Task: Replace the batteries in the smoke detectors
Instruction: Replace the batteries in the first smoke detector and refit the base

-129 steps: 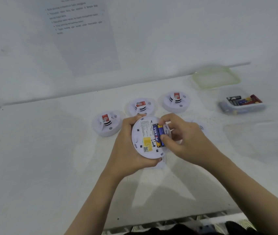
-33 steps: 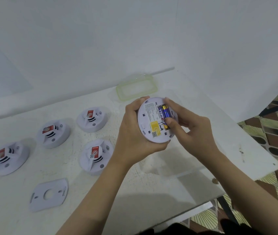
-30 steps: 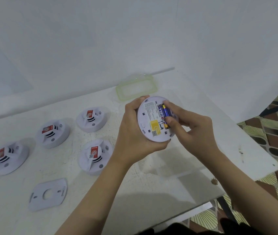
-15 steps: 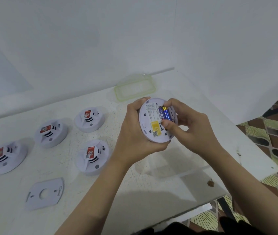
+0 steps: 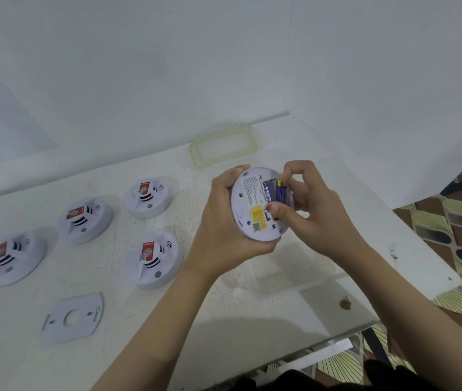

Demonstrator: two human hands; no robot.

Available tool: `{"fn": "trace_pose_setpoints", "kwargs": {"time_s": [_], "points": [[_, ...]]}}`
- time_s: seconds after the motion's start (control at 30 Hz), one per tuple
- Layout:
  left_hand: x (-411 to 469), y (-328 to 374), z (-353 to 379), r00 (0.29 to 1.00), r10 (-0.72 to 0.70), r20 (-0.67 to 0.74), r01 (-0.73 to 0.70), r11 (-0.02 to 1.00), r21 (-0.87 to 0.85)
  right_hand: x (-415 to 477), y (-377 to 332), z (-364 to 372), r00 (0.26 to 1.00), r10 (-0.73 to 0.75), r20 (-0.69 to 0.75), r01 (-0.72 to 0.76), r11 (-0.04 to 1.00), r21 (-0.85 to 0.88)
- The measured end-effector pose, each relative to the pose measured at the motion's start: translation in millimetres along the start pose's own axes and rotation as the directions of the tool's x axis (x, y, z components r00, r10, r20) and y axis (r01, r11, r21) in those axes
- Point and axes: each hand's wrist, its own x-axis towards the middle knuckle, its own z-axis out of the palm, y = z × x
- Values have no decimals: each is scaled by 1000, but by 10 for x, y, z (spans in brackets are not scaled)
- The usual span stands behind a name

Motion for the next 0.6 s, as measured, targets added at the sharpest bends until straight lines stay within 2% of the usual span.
{"fn": "trace_pose_setpoints", "kwargs": {"time_s": [0.1,0.23,0.37,0.43,0.53,0.6], "points": [[-9,-15,25,1000,-12,0,12,1000,-13,-30,16,50,992,-51,-117,49,999,-18],[-30,-66,56,1000,-22,-8,23,1000,13,-71,56,83,913,-223,-341,159,965,-207],[-7,-110,-10,999,-16,-31,18,998,59,-147,-28,60,886,-203,-418,178,979,-99],[10,-103,-66,998,-49,-29,51,998,45,-187,-59,2,912,-179,-368,158,984,-89],[9,-58,-121,996,-85,-6,85,996,6,-239,-16,-135,979,-172,-107,150,971,-186],[-14,-29,-135,995,-96,42,95,995,12,-267,27,-208,988,-150,42,155,949,-274]]}}
